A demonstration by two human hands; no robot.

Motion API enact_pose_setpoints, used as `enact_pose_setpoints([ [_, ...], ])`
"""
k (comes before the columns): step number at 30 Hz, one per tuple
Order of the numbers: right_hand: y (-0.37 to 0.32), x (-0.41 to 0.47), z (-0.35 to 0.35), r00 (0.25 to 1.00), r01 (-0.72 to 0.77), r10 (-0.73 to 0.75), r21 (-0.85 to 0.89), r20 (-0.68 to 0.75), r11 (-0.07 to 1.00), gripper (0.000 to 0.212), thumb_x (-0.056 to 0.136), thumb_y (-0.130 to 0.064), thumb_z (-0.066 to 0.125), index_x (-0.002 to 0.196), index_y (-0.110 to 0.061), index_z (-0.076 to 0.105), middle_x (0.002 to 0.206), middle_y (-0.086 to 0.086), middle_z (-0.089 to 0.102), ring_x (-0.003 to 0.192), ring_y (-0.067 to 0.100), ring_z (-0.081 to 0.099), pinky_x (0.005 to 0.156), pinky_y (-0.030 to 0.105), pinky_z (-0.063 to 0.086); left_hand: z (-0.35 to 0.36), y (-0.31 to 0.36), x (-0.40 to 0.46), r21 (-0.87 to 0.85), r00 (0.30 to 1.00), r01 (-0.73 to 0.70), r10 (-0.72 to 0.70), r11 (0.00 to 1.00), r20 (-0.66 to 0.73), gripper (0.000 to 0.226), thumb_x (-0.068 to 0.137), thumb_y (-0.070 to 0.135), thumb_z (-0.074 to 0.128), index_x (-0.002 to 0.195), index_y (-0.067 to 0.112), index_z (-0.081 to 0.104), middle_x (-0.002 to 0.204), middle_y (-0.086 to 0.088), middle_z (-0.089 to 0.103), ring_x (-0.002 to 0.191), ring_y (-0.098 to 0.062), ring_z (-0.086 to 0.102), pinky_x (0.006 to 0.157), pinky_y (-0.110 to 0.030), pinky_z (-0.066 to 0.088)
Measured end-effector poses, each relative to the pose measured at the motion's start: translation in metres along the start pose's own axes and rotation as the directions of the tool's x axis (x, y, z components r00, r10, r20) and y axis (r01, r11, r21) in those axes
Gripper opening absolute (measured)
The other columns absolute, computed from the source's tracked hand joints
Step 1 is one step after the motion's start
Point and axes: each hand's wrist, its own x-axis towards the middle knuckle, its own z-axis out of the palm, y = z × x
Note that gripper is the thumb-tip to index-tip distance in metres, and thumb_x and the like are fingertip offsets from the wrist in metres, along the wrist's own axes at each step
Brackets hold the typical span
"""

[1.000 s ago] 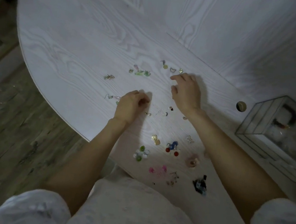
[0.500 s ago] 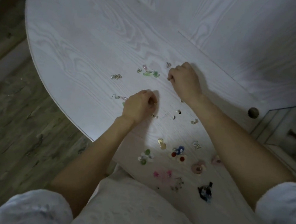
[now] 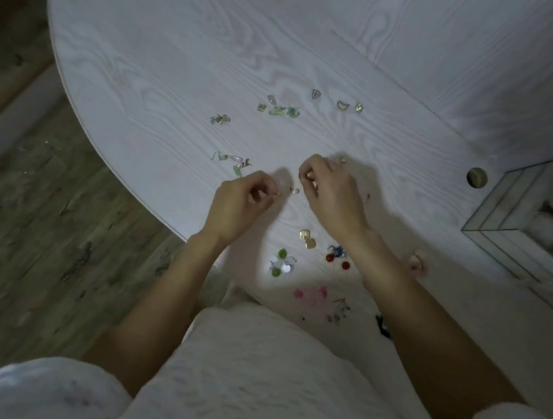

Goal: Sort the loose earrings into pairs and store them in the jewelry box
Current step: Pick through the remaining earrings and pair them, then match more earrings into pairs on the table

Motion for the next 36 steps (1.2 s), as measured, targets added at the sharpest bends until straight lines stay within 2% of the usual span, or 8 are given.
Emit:
enact_pose_setpoints([
  [4,-0.001,-0.046,0.005,0.983,-0.183,0.184,0.074,-0.001,0.980,0.013,0.086,-0.001,0.060,0.098,-0.004,0.064,0.088,0.012,0.067,0.079,0.024,0.063,0.071,0.037,0.055,0.012,-0.014,-0.030,-0.009,0.998,0.054,-0.054,0.998,0.039,0.005,0.082,0.017,0.066,0.085,0.021,0.066,0.080,0.016,0.065,0.072,0.005,0.057,0.066,-0.004,0.038],
  [10,0.014,-0.089,-0.011,0.938,-0.345,0.345,0.009,0.024,0.938,0.013,0.087,0.000,0.056,0.097,-0.004,0.064,0.090,0.013,0.064,0.080,0.025,0.060,0.072,0.041,0.054,0.053,0.021,-0.020,0.005,0.991,-0.015,0.014,1.000,0.137,0.009,0.082,0.017,0.066,0.081,0.026,0.067,0.083,0.007,0.070,0.079,-0.010,0.064,0.072,-0.021,0.049],
  [13,0.015,-0.090,-0.016,0.926,-0.375,0.376,-0.027,0.035,0.927,0.014,0.088,-0.001,0.055,0.098,-0.003,0.064,0.094,0.012,0.063,0.084,0.024,0.059,0.074,0.037,0.052,0.072,0.039,-0.009,0.064,0.988,-0.053,0.042,0.997,0.151,0.006,0.081,0.019,0.066,0.081,0.024,0.069,0.085,0.002,0.072,0.080,-0.016,0.066,0.075,-0.029,0.052],
  [17,0.013,-0.085,-0.013,0.913,-0.399,0.403,-0.059,0.060,0.915,0.017,0.090,-0.004,0.054,0.103,-0.002,0.064,0.103,0.012,0.061,0.089,0.024,0.059,0.080,0.037,0.051,0.080,0.046,-0.004,0.122,0.992,-0.067,0.054,0.990,0.113,0.004,0.080,0.021,0.067,0.083,0.020,0.070,0.084,0.000,0.072,0.080,-0.016,0.066,0.071,-0.026,0.050],
  [22,0.016,-0.086,-0.015,0.890,-0.451,0.453,-0.052,0.044,0.891,0.022,0.087,-0.003,0.058,0.109,-0.005,0.063,0.108,0.011,0.060,0.091,0.024,0.060,0.078,0.030,0.052,0.084,0.046,-0.002,0.221,0.988,-0.113,0.087,0.969,0.124,0.008,0.083,0.022,0.063,0.084,0.020,0.071,0.083,-0.002,0.072,0.078,-0.020,0.065,0.072,-0.032,0.051],
  [25,0.018,-0.086,-0.015,0.877,-0.476,0.478,-0.048,0.054,0.878,0.024,0.086,0.000,0.058,0.110,-0.004,0.063,0.109,0.012,0.060,0.092,0.025,0.061,0.081,0.034,0.052,0.081,0.044,-0.002,0.225,0.983,-0.160,0.133,0.961,0.130,0.011,0.087,0.018,0.059,0.088,0.015,0.070,0.086,-0.004,0.072,0.079,-0.023,0.065,0.071,-0.030,0.049],
  [29,0.016,-0.083,-0.014,0.871,-0.487,0.490,-0.067,0.045,0.871,0.023,0.087,-0.001,0.058,0.109,-0.003,0.063,0.109,0.012,0.060,0.093,0.025,0.060,0.079,0.026,0.047,0.077,0.041,-0.004,0.267,0.971,-0.209,0.168,0.941,0.169,0.014,0.086,0.015,0.058,0.094,0.009,0.069,0.091,-0.011,0.069,0.082,-0.027,0.061,0.072,-0.032,0.045],
  [36,0.012,-0.073,-0.006,0.855,-0.513,0.516,-0.059,0.049,0.856,0.020,0.085,-0.005,0.061,0.105,-0.006,0.065,0.105,0.011,0.061,0.091,0.025,0.060,0.078,0.028,0.046,0.081,0.042,-0.001,0.301,0.977,-0.185,0.141,0.936,0.160,0.016,0.086,0.019,0.059,0.097,0.017,0.071,0.091,-0.008,0.067,0.082,-0.025,0.061,0.067,-0.028,0.042],
])
